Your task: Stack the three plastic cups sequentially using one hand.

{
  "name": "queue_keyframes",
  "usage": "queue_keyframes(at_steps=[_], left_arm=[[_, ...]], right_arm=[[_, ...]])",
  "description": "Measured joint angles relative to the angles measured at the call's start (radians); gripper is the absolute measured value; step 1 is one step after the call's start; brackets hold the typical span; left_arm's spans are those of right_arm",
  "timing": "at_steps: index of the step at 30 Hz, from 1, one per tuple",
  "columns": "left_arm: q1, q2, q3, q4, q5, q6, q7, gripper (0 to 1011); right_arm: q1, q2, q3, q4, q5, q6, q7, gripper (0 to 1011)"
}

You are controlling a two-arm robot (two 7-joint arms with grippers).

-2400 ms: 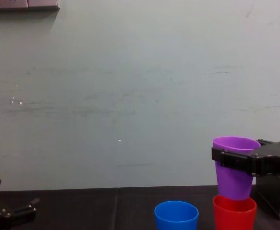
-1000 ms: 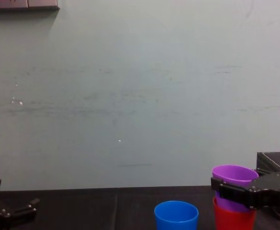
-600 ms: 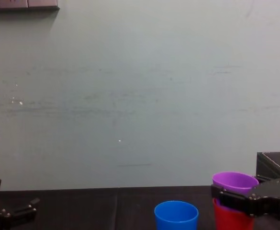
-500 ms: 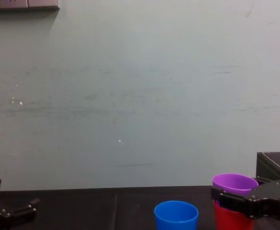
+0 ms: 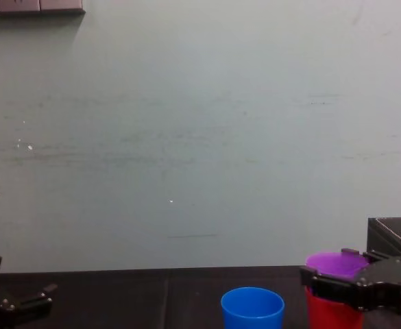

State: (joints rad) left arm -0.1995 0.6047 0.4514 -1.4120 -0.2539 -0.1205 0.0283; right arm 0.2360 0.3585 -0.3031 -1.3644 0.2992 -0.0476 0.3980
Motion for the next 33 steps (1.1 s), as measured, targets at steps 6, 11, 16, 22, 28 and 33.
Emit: queue_keyframes(at_steps=[6, 11, 16, 22, 28, 33], left_arm=[[0.000, 0.000, 0.000, 0.000, 0.000, 0.000, 0.000, 1005], [0.000, 0.000, 0.000, 0.000, 0.000, 0.000, 0.000, 1005], [0.000, 0.000, 0.000, 0.000, 0.000, 0.000, 0.000, 1005], [0.000, 0.000, 0.000, 0.000, 0.000, 0.000, 0.000, 1005], [0.000, 0.000, 0.000, 0.000, 0.000, 0.000, 0.000, 1005], [0.000, 0.000, 0.000, 0.000, 0.000, 0.000, 0.000, 1005]], right_arm=[[0.000, 0.000, 0.000, -0.001, 0.001, 0.000, 0.000, 997], [0.000, 0.001, 0.000, -0.001, 0.001, 0.000, 0.000, 1002], [0.000, 0.001, 0.000, -0.002, 0.001, 0.000, -0.001, 1002], [-0.009, 0.004, 0.003, -0.022, -0.002, -0.011, -0.003, 1003], [-0.061, 0.025, 0.017, -0.110, -0.006, -0.008, -0.010, 1003], [-0.135, 0.049, 0.033, -0.202, 0.013, -0.009, -0.006, 1003]])
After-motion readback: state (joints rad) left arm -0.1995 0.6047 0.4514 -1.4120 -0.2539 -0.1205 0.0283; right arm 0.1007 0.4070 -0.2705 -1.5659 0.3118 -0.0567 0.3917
